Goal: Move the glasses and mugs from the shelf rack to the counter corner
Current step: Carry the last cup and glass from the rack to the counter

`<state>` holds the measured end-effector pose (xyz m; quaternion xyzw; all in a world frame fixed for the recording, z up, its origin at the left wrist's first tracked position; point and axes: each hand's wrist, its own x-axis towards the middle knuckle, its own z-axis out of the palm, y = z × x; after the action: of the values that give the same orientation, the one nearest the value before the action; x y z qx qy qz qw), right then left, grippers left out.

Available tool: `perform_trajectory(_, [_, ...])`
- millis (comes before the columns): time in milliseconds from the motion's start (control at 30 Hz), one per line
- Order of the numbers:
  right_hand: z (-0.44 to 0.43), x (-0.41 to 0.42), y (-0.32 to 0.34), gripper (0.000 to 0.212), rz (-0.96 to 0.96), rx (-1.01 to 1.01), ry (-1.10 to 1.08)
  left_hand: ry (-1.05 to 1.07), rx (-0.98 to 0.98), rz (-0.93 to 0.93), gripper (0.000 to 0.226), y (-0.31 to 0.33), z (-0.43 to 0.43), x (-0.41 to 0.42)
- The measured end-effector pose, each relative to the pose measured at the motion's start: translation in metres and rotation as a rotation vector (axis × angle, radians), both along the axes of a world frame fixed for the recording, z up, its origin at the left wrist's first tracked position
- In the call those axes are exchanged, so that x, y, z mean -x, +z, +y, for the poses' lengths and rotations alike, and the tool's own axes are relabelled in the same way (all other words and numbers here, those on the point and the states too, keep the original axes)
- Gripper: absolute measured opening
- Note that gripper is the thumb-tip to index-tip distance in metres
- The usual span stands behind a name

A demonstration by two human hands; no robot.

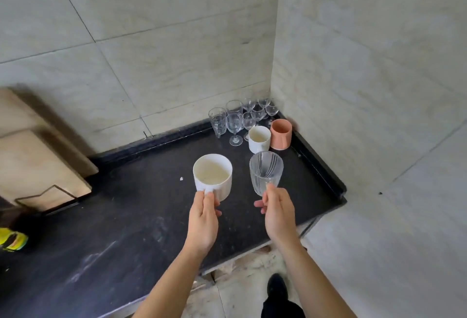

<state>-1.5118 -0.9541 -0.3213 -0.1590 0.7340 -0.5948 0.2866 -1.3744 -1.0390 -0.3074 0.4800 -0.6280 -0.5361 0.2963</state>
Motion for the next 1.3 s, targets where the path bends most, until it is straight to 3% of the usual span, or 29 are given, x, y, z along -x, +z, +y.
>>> perform_trajectory(333, [-0.126,0.084,-0.020,0.038,0.123,-0.100,0.293,0.127,-0.070,-0.095,0.035,-0.045,-0.095,0.068])
perform_trajectory(633, [-0.188,0.090,-0.106,0.035,-0.059,-0.164,0.201,0.075,-0.153,-0.155,0.033,-0.128,-0.165,0.100])
perform_trajectory(800, [-0.211,0.090,-0.143,0.029,-0.061,-0.169,0.121,0.062,-0.157,-0.150,0.032,-0.159,-0.181,0.110])
perform_trajectory(1300, [-0.215,0.095,-0.159,0.035,0.024,-0.210,0.115,-0.035,-0.111,-0.251,0.034,-0.177,-0.190,0.128])
